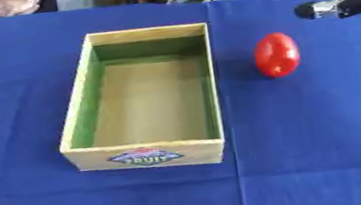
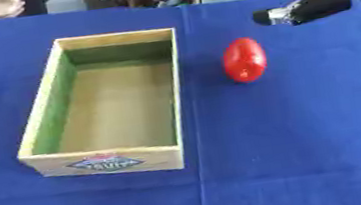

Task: Pick up objects on the table and place them in the box.

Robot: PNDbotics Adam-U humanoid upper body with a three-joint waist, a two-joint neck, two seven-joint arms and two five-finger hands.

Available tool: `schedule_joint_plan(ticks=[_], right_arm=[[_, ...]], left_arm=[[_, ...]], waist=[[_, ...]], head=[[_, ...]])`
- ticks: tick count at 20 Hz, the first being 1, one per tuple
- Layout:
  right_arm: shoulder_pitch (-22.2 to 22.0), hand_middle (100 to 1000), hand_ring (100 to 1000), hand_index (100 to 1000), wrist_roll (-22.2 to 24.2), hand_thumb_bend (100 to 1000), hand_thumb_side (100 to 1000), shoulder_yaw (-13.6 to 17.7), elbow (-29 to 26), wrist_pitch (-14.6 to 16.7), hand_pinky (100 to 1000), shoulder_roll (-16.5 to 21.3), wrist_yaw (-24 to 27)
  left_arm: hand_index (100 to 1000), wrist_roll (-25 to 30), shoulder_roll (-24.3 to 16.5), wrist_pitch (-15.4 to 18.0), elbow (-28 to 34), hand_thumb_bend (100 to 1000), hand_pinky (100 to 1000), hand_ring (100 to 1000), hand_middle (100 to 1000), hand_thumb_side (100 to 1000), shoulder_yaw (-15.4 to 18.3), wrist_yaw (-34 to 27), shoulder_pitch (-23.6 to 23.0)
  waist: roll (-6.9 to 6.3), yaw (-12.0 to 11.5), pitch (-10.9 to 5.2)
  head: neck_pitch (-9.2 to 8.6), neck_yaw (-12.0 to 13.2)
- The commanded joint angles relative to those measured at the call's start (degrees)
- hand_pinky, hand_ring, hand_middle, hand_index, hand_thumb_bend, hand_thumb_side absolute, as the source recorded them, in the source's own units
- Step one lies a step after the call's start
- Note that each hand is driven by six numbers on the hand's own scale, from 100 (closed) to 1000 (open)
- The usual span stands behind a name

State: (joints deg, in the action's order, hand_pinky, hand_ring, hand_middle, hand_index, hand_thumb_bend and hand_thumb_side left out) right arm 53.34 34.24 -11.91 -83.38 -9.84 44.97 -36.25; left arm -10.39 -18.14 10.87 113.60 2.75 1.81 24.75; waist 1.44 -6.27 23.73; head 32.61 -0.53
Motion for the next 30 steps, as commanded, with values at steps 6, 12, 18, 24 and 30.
schedule_joint_plan(ticks=[6,12,18,24,30], right_arm=[[0.9,1000,1000,1000,0.9,516,744,1.4,0.9,1.1,985,0.4,3.9],[1.8,1000,987,1000,0.9,384,662,1.1,3.8,1.5,959,-0.8,5.6],[2.5,1000,990,1000,1.5,461,684,0.8,6.4,2.0,962,-2.1,9.6],[0.8,1000,1000,1000,4.6,499,680,0.9,4.3,4.6,976,-0.2,13.5],[0.3,1000,1000,1000,5.4,541,708,2.5,1.9,4.6,977,1.0,17.4]], left_arm=[[914,0.5,-1.0,0.1,1.0,164,535,619,674,1000,0.1,0.0,0.5],[911,0.9,-0.9,0.0,1.0,155,535,618,673,1000,0.1,0.0,0.6],[909,1.2,-0.8,-0.1,1.0,149,534,617,669,1000,0.0,0.0,0.8],[906,1.5,-0.8,-0.1,1.0,143,534,616,668,1000,0.0,0.0,0.9],[906,1.7,-0.9,-0.2,1.0,141,535,616,668,1000,0.0,0.0,1.0]], waist=[[-0.02,-0.4,-0.64],[-0.03,-1.0,-0.04],[0.08,-1.5,0.56],[0.32,-2.1,0.91],[0.51,-2.3,0.96]], head=[[-1.1,0.2],[-1.62,-0.2],[-2.04,-0.4],[-2.12,-0.6],[-2.02,-0.6]])
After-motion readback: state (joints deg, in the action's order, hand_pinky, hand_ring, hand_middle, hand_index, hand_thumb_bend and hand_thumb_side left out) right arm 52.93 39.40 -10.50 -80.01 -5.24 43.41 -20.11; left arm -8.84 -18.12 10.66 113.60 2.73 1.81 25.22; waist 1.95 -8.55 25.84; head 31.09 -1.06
